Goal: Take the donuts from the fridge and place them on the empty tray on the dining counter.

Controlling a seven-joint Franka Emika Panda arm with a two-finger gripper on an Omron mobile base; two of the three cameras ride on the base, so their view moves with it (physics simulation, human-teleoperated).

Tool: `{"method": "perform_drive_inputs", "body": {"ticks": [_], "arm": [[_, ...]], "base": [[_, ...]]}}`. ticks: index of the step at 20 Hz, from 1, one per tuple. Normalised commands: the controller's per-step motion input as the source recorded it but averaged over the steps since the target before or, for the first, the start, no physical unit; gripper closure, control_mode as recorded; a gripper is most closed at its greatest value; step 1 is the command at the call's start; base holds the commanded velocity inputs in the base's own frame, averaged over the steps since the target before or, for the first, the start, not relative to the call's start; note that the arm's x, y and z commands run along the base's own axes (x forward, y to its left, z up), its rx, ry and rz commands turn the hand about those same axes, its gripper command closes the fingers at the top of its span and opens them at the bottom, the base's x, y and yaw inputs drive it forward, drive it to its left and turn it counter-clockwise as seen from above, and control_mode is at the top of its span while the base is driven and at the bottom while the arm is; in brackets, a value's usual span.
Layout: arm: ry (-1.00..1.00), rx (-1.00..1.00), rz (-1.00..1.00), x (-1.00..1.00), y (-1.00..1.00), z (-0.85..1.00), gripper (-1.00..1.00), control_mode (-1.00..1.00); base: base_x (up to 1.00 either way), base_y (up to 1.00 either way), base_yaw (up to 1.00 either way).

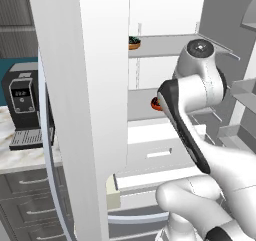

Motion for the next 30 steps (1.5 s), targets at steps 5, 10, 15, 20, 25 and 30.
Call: {"method": "perform_drive_inputs", "body": {"ticks": [5,10,15,20,25,30], "arm": [[-0.13,0.24,-0.27,0.00,0.00,0.00,-1.00,-1.00],[0.04,0.27,-0.01,0.00,-0.02,0.05,-1.00,-1.00],[0.06,0.02,0.03,0.00,0.18,0.02,-1.00,-1.00],[0.00,-0.04,0.09,-0.15,0.54,0.03,-1.00,-1.00],[-0.04,0.00,0.09,-0.02,0.36,0.32,-1.00,-1.00],[-0.02,0.00,0.12,0.02,0.05,0.48,-1.00,-1.00]], "base": [[0.00,0.00,0.00],[0.00,0.00,0.00],[0.00,0.00,0.00],[0.00,0.00,0.00],[0.00,0.00,0.00],[0.00,0.00,0.00]]}}
